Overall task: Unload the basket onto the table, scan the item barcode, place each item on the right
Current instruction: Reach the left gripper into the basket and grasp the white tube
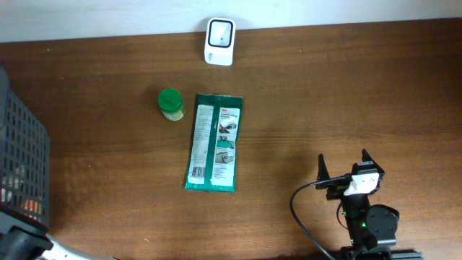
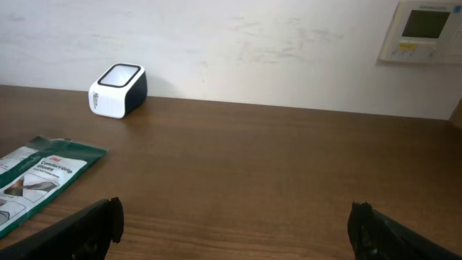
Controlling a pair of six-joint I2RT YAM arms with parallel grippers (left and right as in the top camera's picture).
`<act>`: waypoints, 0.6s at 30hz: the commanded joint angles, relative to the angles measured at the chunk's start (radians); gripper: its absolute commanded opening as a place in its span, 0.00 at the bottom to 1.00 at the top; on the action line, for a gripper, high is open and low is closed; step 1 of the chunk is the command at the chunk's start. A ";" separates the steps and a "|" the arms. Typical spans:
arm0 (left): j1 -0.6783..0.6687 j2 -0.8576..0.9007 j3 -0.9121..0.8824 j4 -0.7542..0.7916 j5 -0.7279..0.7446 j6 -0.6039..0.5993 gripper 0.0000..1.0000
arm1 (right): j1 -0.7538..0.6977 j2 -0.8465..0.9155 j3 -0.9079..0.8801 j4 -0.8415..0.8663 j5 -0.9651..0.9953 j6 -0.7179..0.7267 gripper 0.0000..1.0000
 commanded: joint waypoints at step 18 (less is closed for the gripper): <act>-0.019 0.081 -0.148 0.177 0.071 -0.017 0.24 | 0.005 -0.006 -0.005 -0.005 0.005 0.001 0.98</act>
